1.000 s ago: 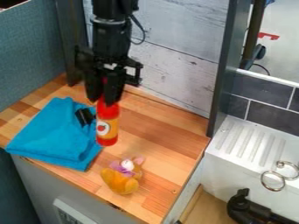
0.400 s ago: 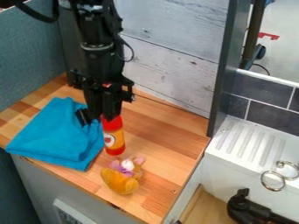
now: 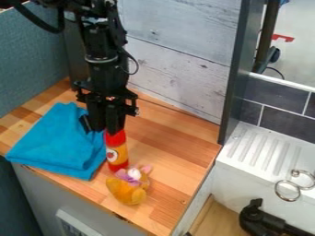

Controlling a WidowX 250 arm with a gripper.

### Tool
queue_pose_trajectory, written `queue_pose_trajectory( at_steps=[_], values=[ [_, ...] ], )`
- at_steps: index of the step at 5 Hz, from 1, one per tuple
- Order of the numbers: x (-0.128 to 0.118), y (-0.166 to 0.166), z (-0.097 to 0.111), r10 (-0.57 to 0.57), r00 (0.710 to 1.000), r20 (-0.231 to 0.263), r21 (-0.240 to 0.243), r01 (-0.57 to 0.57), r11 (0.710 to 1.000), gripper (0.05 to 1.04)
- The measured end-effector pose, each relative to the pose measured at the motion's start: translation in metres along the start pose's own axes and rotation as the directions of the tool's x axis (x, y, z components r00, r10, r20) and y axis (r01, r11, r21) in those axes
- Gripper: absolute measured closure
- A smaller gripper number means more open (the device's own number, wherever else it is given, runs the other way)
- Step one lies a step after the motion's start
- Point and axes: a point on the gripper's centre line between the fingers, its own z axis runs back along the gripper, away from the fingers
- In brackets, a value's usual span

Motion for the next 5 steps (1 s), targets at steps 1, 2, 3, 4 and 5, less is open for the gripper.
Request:
queue_pose_trajectory(
  at_steps=[1,2,3,4,5],
  values=[
    [0.001,0.000,-0.001,-0.001,1.000,0.003,0.001,0.001,1.000,0.713],
    [0.003,-0.001,-0.001,-0.007,1.000,0.019,-0.003,0.007,1.000,0.643],
    [-0.001,-0.005,-0.001,-0.016,1.000,-0.002,-0.033,0.016,0.999,0.314],
    [-0.007,-0.007,0.023,0.014,0.998,0.066,-0.023,-0.013,1.000,0.089],
    [-0.017,-0.003,0.042,0.058,0.995,0.078,0.027,-0.061,0.998,0.079]
  ],
)
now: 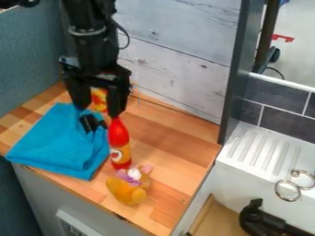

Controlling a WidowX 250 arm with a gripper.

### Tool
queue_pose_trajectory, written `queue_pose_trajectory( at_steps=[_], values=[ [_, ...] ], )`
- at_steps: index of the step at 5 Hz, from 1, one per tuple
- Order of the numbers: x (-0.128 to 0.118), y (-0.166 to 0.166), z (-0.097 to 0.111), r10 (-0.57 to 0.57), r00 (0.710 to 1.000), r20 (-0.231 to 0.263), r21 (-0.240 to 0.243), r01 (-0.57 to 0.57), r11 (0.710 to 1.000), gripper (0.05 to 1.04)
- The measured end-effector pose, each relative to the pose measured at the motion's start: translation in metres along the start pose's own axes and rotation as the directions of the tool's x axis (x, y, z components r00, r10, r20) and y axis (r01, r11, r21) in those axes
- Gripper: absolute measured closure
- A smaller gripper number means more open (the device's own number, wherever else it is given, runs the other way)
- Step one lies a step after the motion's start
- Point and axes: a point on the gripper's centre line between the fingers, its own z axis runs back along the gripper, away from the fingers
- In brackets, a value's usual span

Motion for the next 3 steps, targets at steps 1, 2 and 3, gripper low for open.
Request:
queue_pose_trajectory(
  at_steps=[1,2,3],
  values=[
    [-0.005,0.002,0.026,-0.007,1.000,0.018,0.034,0.006,0.999,0.083],
    [0.005,0.005,0.054,-0.041,0.998,0.049,0.092,0.036,0.995,0.083],
    [0.012,0.013,0.058,-0.109,0.994,0.000,0.118,0.108,0.987,0.083]
  ],
)
